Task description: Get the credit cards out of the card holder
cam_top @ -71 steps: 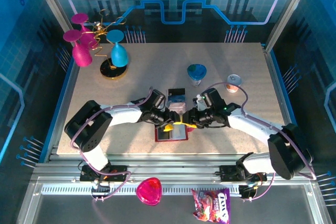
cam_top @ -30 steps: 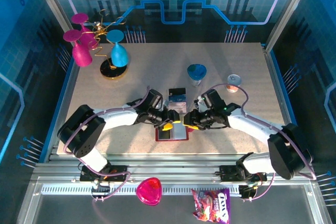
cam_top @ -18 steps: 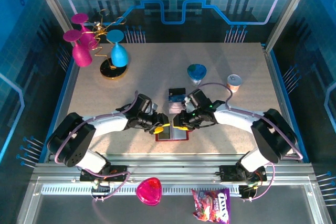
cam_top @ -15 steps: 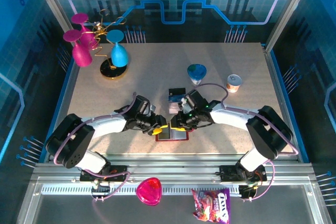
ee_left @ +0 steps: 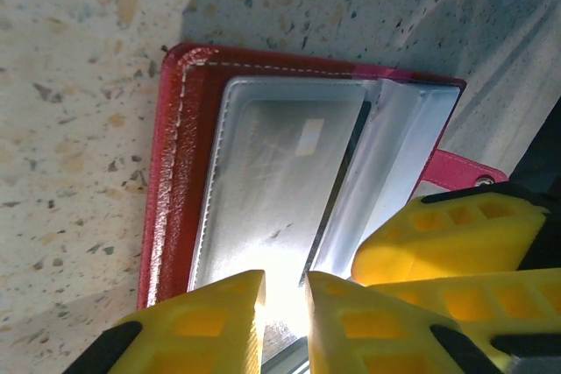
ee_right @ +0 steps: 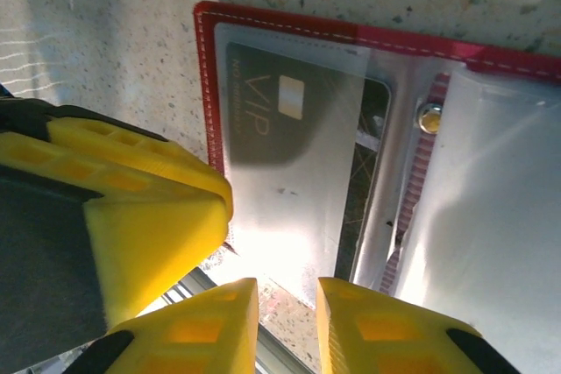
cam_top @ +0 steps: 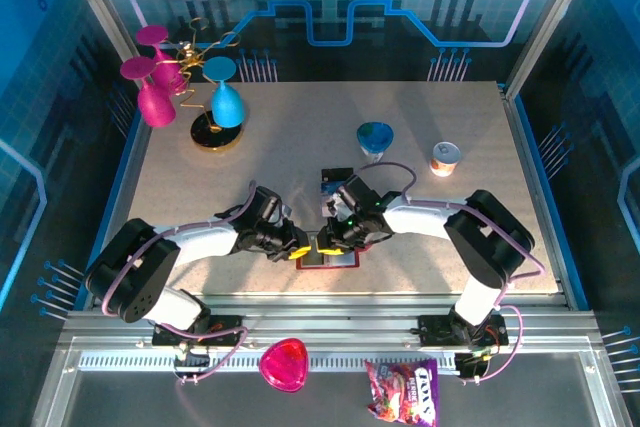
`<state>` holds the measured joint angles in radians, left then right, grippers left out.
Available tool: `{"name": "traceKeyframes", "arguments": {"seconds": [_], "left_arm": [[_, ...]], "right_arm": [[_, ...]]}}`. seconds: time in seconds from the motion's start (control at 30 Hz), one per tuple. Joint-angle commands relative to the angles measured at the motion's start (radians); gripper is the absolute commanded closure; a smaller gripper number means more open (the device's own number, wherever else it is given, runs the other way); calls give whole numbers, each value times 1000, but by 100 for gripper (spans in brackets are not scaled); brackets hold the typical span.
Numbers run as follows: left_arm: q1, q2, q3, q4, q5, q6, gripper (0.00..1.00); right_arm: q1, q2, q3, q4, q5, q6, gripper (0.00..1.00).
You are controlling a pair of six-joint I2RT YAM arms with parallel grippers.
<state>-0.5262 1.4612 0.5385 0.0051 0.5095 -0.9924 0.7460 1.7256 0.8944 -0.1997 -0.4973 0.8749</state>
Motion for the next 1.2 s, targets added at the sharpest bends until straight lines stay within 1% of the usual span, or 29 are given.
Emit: {"name": "traceKeyframes", "arguments": {"seconds": [0.0,0.2,0.43,0.83,1.17], "left_arm": [[5,-4,-15,-32,-9,28,82],[6,-5,-11,-60,-16,46,82],[5,4,-10,-73,-23,55,82],[5,3,-9,-79,-29,56,83],[5,8,-12,-83,-31,60,83]], "right_arm": [[13,30,33,9,-1,0,76],[14,51,66,-37,12,-32,75],[14,69,75,-41,14,-36,75],[14,99,80,-55,24,-44,68],[16,88,111,-151,81,-89,65]]}}
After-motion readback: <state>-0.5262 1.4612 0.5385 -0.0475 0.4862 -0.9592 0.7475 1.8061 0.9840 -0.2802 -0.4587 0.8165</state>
